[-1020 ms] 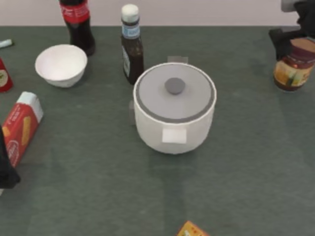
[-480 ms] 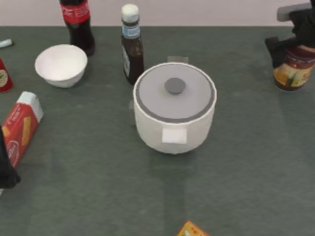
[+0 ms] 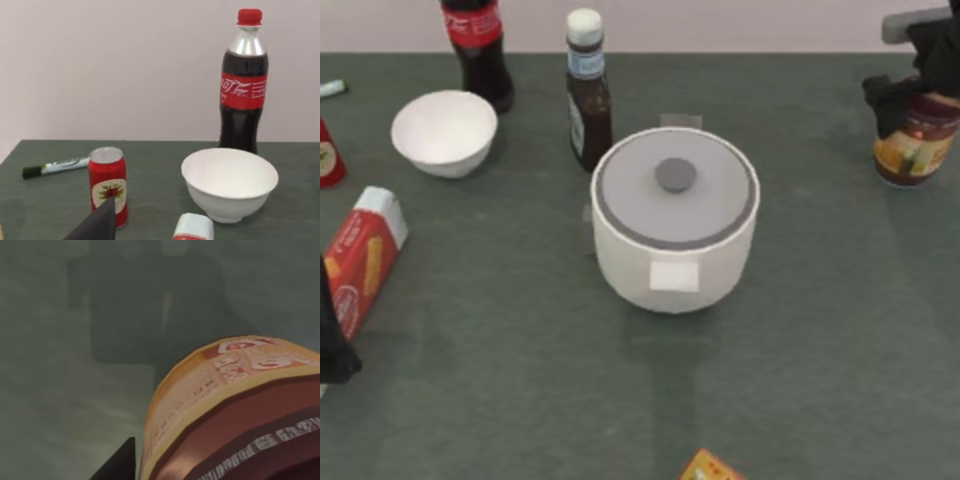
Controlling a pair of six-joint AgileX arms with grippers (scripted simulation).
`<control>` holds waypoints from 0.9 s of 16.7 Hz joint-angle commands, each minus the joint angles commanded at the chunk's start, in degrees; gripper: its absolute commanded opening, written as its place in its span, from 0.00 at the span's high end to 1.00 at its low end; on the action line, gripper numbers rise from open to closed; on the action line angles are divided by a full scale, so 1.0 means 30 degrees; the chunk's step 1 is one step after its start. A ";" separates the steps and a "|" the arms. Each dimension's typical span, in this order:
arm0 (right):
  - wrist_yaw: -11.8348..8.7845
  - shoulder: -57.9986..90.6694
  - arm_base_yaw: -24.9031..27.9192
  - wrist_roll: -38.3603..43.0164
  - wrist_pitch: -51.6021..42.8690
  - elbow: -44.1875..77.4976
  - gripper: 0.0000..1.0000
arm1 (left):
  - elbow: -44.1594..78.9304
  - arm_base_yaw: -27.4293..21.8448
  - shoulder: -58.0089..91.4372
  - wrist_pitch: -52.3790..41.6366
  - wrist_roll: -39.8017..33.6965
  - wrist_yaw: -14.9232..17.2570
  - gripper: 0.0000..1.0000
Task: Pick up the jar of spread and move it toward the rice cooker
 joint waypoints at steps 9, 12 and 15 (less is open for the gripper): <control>0.0000 0.0000 0.0000 0.0000 0.0000 0.0000 1.00 | 0.0000 0.0000 0.0000 0.0000 0.0000 0.0000 0.00; 0.0000 0.0000 0.0000 0.0000 0.0000 0.0000 1.00 | 0.0000 0.0000 0.0000 0.0000 0.0000 0.0000 0.00; -0.0023 -0.0331 -0.0036 0.0007 0.0025 -0.0282 1.00 | 0.0000 0.0000 0.0000 0.0000 0.0000 0.0000 0.00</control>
